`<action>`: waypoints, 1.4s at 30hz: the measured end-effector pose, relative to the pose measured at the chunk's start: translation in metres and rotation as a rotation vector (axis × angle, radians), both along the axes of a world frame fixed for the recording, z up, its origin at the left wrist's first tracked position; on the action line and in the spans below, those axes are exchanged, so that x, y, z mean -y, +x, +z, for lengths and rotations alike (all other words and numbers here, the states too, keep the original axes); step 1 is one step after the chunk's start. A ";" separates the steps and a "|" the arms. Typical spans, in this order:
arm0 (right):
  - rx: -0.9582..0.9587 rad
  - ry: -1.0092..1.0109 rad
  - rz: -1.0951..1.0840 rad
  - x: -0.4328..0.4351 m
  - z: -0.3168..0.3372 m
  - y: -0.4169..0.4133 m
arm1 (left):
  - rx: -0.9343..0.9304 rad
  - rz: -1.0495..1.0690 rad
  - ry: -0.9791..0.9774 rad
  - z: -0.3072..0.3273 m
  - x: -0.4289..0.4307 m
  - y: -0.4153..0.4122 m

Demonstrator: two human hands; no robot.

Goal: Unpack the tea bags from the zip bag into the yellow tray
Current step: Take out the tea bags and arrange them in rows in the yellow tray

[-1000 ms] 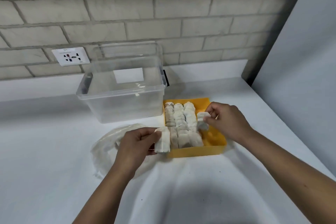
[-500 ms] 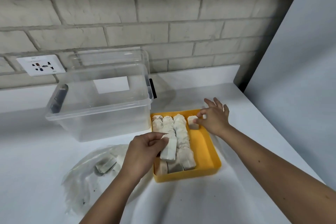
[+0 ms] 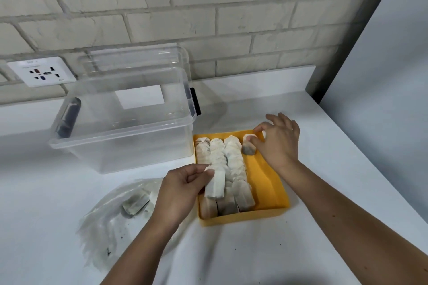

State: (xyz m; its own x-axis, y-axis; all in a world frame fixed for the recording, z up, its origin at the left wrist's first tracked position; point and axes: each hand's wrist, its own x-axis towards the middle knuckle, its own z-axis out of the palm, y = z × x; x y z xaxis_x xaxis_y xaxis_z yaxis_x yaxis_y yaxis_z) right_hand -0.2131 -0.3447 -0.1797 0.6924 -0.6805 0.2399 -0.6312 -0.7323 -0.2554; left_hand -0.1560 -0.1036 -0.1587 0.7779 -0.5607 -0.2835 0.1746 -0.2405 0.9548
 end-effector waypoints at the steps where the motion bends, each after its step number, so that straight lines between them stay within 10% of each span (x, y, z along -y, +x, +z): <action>1: 0.097 0.006 0.005 -0.008 0.005 -0.006 | -0.021 0.013 -0.012 0.000 0.000 0.000; 7: 0.447 0.914 0.274 -0.084 0.033 -0.043 | -0.119 0.054 -0.064 0.005 0.004 -0.007; 23: 0.650 1.201 0.058 -0.112 0.036 -0.073 | -0.286 0.031 -0.188 0.021 -0.006 -0.031; 29: 0.644 0.956 0.000 -0.079 0.044 -0.076 | -0.205 0.047 -0.162 0.019 -0.009 -0.027; 42: -0.020 0.063 -0.003 -0.024 -0.004 -0.033 | -0.126 0.014 -0.062 0.002 -0.001 -0.021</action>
State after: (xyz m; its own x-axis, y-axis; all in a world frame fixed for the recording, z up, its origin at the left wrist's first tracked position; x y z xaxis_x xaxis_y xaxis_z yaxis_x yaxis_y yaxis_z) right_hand -0.2459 -0.3210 -0.1835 0.6947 -0.6958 0.1826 -0.6386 -0.7134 -0.2886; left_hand -0.1767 -0.1027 -0.1570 0.7463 -0.5694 -0.3447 0.2974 -0.1781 0.9380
